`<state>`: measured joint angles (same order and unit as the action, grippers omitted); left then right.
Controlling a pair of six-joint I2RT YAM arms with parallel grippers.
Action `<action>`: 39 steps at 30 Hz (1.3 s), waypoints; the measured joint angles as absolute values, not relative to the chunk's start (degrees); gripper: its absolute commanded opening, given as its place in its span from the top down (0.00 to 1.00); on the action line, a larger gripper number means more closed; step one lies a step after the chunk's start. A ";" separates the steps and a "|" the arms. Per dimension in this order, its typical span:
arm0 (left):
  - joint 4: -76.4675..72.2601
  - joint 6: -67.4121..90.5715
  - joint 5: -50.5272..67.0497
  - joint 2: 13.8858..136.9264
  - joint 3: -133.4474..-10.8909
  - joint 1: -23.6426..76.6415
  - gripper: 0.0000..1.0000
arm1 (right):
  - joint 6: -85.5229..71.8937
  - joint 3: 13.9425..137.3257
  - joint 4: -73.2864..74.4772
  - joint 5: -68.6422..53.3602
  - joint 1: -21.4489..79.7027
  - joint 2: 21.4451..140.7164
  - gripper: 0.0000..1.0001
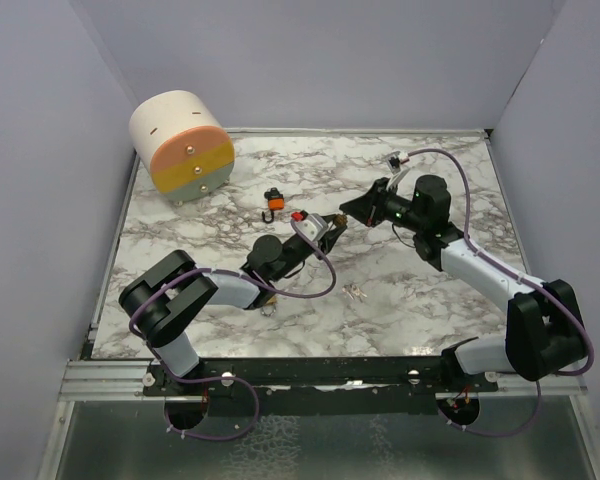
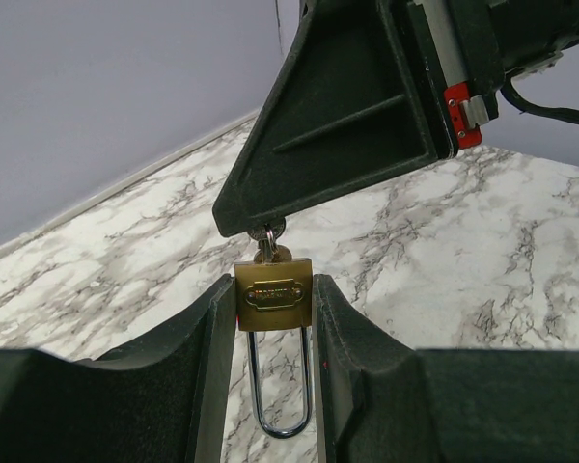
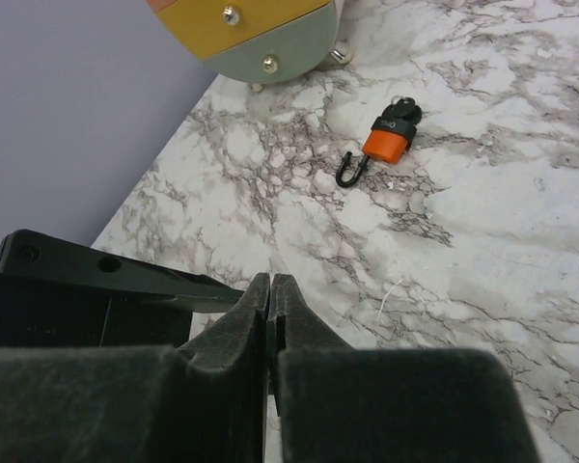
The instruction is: Unlock with the key
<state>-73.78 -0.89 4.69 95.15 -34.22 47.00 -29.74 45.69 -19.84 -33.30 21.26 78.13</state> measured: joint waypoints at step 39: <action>-72.42 4.58 15.88 95.37 -37.65 42.17 1.00 | -27.03 37.21 -43.16 -36.73 20.01 79.22 0.99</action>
